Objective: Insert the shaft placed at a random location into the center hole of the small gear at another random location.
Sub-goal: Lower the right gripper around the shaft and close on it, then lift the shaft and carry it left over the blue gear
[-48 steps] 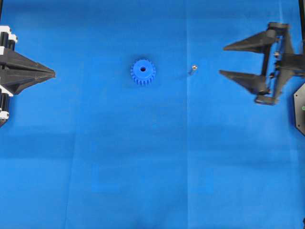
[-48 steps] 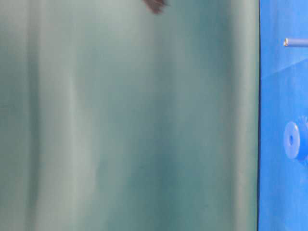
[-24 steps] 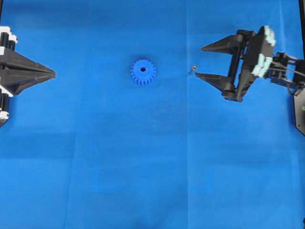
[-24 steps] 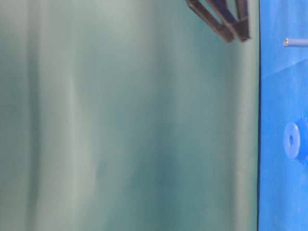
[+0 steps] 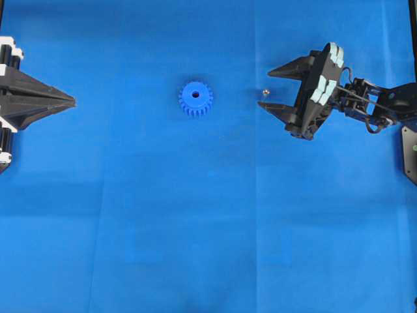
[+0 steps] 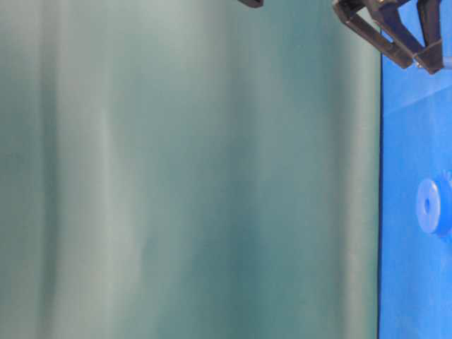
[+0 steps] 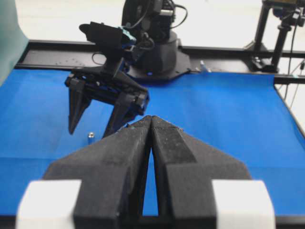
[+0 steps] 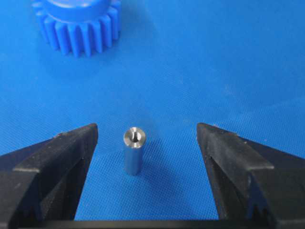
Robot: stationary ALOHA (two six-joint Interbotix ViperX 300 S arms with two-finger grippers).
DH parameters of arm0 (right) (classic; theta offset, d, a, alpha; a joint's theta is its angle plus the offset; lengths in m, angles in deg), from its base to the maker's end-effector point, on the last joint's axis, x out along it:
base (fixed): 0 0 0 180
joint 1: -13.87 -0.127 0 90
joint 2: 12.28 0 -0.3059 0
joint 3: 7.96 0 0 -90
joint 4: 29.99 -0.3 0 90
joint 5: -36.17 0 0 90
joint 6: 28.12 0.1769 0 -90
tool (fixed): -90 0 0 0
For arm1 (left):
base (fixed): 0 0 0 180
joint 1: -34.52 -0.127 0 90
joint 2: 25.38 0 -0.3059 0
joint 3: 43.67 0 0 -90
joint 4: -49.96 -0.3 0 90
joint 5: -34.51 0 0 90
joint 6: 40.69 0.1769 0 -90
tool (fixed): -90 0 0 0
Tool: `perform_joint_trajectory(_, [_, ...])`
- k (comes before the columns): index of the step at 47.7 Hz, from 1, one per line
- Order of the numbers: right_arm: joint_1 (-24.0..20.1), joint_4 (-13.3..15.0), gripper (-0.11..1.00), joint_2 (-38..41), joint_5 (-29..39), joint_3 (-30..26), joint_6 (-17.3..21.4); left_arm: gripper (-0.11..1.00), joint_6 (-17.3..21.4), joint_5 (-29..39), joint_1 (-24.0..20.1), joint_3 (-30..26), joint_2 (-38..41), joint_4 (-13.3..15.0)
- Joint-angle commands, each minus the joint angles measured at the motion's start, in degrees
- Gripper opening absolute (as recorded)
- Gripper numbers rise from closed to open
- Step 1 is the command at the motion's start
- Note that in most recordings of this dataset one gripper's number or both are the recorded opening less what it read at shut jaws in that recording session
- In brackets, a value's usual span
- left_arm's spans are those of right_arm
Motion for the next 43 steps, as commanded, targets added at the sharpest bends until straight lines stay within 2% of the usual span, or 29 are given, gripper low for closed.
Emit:
perform_joint_trajectory(1, [0.09, -0.18, 0.69, -0.44, -1.05, -0.79, 0.09, 0.00, 0.00, -0.26, 0.00, -0.35, 0.09, -0.09])
perform_joint_trajectory(6, [-0.09, -0.18, 0.65, -0.44, -0.79, -0.79, 0.09, 0.00, 0.00, -0.26, 0.09, -0.09, -0.09, -0.18])
perform_joint_trajectory(10, [-0.35, -0.18, 0.56, -0.44, -0.70, -0.79, 0.09, 0.00, 0.00, -0.26, 0.00, 0.00, -0.35, -0.09])
perform_joint_trajectory(13, [-0.79, -0.09, 0.46, -0.35, -0.62, -0.79, 0.09, 0.00, 0.00, -0.26, 0.00, 0.00, -0.62, -0.09])
perform_joint_trajectory(18, [-1.67, 0.00, 0.20, -0.35, -0.35, -0.79, 0.09, 0.00, 0.00, -0.26, 0.00, 0.00, -0.70, -0.09])
perform_joint_trajectory(23, [-2.02, 0.00, 0.04, -0.35, -0.18, -0.79, 0.18, 0.00, 0.00, -0.26, 0.00, 0.00, -0.70, -0.09])
perform_joint_trajectory(36, [-2.02, -0.09, 0.03, -0.53, -0.18, -0.88, 0.09, 0.00, -0.18, 0.35, 0.00, 0.00, -0.70, -0.09])
perform_joint_trajectory(43, [-1.93, 0.00, 0.03, -3.78, 0.97, -0.97, -0.18, 0.00, -0.44, 0.35, 0.00, 0.00, -0.70, -0.18])
